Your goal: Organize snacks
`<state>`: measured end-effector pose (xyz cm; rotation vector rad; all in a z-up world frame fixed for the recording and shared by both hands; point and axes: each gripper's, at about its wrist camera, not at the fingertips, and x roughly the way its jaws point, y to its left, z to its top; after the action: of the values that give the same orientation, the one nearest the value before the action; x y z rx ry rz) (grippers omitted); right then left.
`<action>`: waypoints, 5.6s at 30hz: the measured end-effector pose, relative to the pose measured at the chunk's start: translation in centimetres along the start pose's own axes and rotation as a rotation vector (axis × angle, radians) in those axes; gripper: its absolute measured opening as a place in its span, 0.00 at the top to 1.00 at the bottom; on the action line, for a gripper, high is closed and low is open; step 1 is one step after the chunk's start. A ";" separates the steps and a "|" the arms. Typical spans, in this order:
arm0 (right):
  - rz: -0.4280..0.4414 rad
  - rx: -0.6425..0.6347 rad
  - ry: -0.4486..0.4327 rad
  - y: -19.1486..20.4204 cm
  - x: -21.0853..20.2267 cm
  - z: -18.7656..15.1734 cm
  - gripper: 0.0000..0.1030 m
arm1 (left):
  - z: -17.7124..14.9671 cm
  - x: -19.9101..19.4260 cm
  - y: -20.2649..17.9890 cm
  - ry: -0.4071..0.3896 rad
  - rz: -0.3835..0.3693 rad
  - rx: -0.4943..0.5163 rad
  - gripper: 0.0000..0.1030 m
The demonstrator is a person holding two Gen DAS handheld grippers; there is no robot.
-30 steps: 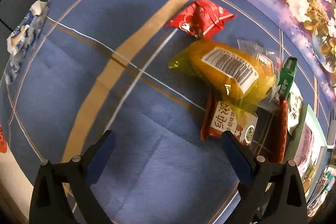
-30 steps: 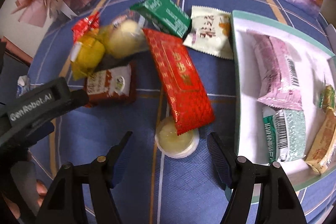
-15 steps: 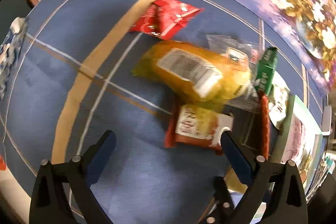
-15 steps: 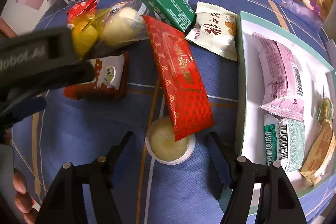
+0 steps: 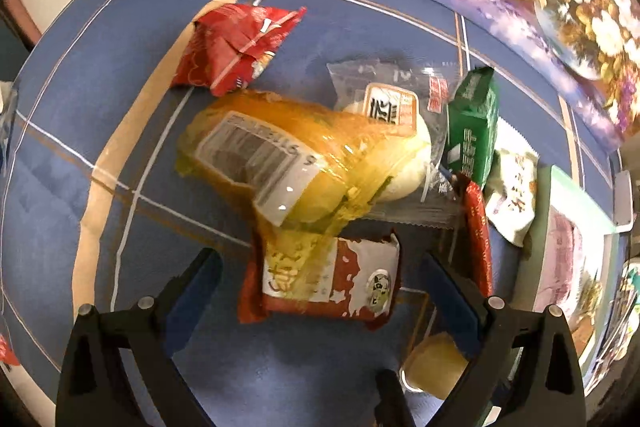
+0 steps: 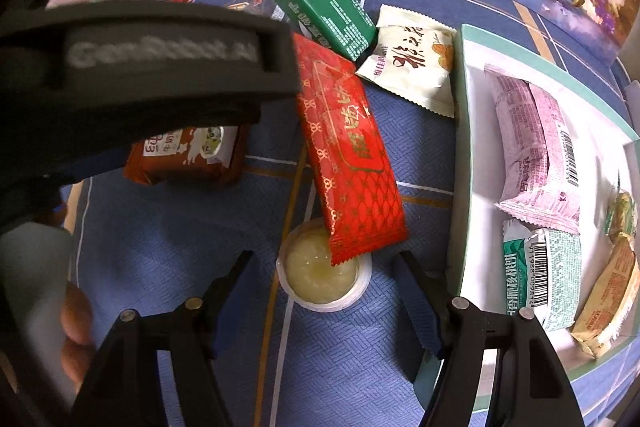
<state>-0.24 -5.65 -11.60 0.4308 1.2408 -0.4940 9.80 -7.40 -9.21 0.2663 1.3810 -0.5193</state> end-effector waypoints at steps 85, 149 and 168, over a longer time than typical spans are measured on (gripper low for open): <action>0.027 0.369 -0.182 -17.1 -9.9 -0.5 0.05 | -4.3 -8.7 2.0 -0.179 0.220 0.003 0.08; 0.042 0.190 -0.218 -8.1 -8.8 8.8 0.00 | 2.1 -6.1 6.4 -0.174 0.123 -0.145 0.03; 0.103 0.204 -0.084 -7.5 -3.4 8.5 0.00 | 2.1 -1.1 9.0 -0.041 0.017 -0.235 0.03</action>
<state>1.28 -16.18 -6.34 0.6369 1.0857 -0.5475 15.98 -0.42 -8.80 0.0757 1.3842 -0.3426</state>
